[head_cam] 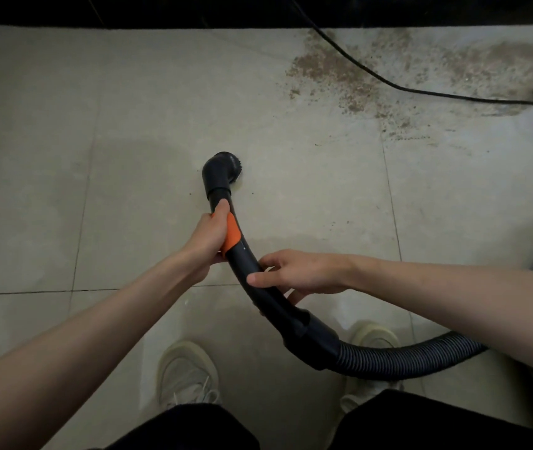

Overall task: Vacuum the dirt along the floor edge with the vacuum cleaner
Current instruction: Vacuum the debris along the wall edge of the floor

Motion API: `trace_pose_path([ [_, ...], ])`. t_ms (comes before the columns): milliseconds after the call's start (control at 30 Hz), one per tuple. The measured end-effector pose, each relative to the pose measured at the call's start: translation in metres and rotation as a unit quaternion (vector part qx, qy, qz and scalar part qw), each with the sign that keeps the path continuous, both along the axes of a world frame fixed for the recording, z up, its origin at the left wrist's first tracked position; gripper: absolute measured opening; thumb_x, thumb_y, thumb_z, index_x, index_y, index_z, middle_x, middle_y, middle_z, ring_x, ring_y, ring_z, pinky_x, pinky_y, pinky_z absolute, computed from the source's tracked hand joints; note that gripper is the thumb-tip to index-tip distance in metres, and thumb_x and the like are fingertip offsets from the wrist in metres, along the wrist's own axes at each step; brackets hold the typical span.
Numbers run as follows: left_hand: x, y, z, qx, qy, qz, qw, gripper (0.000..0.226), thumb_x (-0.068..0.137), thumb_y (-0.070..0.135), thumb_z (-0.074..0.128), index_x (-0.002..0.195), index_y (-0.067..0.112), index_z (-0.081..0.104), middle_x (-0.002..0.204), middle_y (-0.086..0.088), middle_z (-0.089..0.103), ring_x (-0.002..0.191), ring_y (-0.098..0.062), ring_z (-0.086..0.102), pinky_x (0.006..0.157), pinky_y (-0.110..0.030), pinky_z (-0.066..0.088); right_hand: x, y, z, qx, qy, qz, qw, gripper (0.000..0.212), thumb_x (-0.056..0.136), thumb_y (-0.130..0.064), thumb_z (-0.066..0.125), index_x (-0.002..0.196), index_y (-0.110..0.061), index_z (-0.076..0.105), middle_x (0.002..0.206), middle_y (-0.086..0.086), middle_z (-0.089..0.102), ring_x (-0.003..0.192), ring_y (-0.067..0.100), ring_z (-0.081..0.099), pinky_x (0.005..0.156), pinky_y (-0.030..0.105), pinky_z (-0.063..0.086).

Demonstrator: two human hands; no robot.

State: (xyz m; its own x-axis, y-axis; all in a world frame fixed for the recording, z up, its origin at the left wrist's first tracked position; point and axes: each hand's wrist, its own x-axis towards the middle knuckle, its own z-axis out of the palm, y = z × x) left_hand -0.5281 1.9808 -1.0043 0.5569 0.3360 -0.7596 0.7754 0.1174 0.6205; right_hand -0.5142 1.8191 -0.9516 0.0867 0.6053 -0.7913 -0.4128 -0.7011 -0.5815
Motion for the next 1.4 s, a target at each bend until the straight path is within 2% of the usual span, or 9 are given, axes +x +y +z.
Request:
trace_pose_path([
  [100,0.000,-0.004,0.002,-0.024,0.011,0.007,1.000,0.052,0.099,0.045,0.034,0.132,0.005,0.042,0.107,-0.011,0.053,0.096,-0.025,0.055,0.074,-0.039,0.049,-0.005,-0.006,0.003,-0.004,-0.015,-0.011,1.000,0.035,0.101,-0.031,0.050,0.128,-0.009,0.048,0.105,0.008,0.064,0.095,0.024,0.065,0.091,0.043,0.055],
  [200,0.003,-0.007,0.010,-0.043,0.022,-0.006,0.999,0.046,0.098,0.044,0.036,0.125,0.008,0.045,0.109,-0.012,0.055,0.099,-0.027,0.057,0.071,-0.038,0.050,-0.004,-0.013,0.009,-0.012,-0.025,-0.020,0.999,0.037,0.102,-0.031,0.049,0.131,-0.009,0.047,0.100,0.005,0.064,0.096,0.025,0.065,0.087,0.040,0.056],
  [400,0.001,-0.030,0.024,-0.090,0.030,-0.049,0.994,0.025,0.096,0.039,0.040,0.089,0.016,0.046,0.082,-0.003,0.048,0.075,-0.017,0.054,0.058,-0.034,0.048,-0.017,-0.042,0.017,-0.039,0.020,-0.084,0.996,0.015,0.099,-0.030,0.052,0.105,-0.017,0.055,0.102,0.011,0.068,0.098,0.033,0.069,0.089,0.045,0.056],
  [500,-0.013,-0.046,0.020,-0.110,0.040,-0.108,0.987,0.022,0.096,0.036,0.040,0.087,0.017,0.044,0.082,-0.003,0.045,0.076,-0.017,0.052,0.057,-0.033,0.052,-0.030,-0.058,0.012,-0.064,0.025,-0.054,0.996,0.023,0.097,-0.040,0.055,0.104,-0.018,0.057,0.097,0.004,0.067,0.088,0.023,0.067,0.079,0.037,0.057],
  [633,-0.039,-0.067,0.003,-0.122,0.056,-0.143,0.981,0.018,0.097,0.032,0.040,0.085,0.017,0.042,0.078,-0.004,0.043,0.070,-0.016,0.050,0.056,-0.033,0.050,-0.049,-0.072,-0.009,-0.089,0.028,-0.012,0.996,0.038,0.095,-0.035,0.061,0.122,-0.009,0.056,0.099,0.005,0.063,0.077,0.019,0.064,0.064,0.026,0.057],
  [733,-0.055,-0.080,-0.006,-0.132,0.061,-0.164,0.976,0.017,0.098,0.030,0.038,0.088,0.017,0.043,0.081,-0.005,0.044,0.072,-0.017,0.051,0.055,-0.033,0.050,-0.069,-0.084,-0.018,-0.097,0.032,-0.009,0.995,0.028,0.094,-0.034,0.064,0.112,-0.014,0.055,0.091,0.000,0.063,0.069,0.014,0.065,0.059,0.023,0.058],
  [900,-0.061,-0.107,-0.010,-0.134,0.061,-0.215,0.965,0.018,0.097,0.031,0.039,0.087,0.016,0.042,0.079,-0.006,0.044,0.070,-0.020,0.052,0.047,-0.030,0.051,-0.089,-0.108,-0.016,-0.120,0.040,-0.045,0.991,0.030,0.095,-0.030,0.062,0.118,-0.013,0.052,0.091,0.001,0.062,0.074,0.018,0.065,0.065,0.028,0.058],
  [1067,-0.055,-0.132,-0.008,-0.124,0.051,-0.250,0.959,0.020,0.097,0.032,0.039,0.083,0.017,0.042,0.075,-0.004,0.044,0.064,-0.019,0.051,0.047,-0.028,0.049,-0.095,-0.122,-0.007,-0.143,0.035,-0.077,0.986,0.034,0.098,-0.027,0.058,0.126,-0.008,0.050,0.107,0.010,0.062,0.092,0.029,0.064,0.084,0.042,0.056],
  [1400,-0.043,-0.173,0.001,-0.141,0.049,-0.311,0.939,0.023,0.097,0.033,0.038,0.082,0.016,0.041,0.074,-0.004,0.044,0.063,-0.019,0.049,0.050,-0.031,0.048,-0.103,-0.154,-0.002,-0.170,0.021,-0.135,0.976,0.030,0.098,-0.028,0.057,0.121,-0.009,0.052,0.100,0.008,0.064,0.086,0.027,0.066,0.077,0.037,0.057],
])
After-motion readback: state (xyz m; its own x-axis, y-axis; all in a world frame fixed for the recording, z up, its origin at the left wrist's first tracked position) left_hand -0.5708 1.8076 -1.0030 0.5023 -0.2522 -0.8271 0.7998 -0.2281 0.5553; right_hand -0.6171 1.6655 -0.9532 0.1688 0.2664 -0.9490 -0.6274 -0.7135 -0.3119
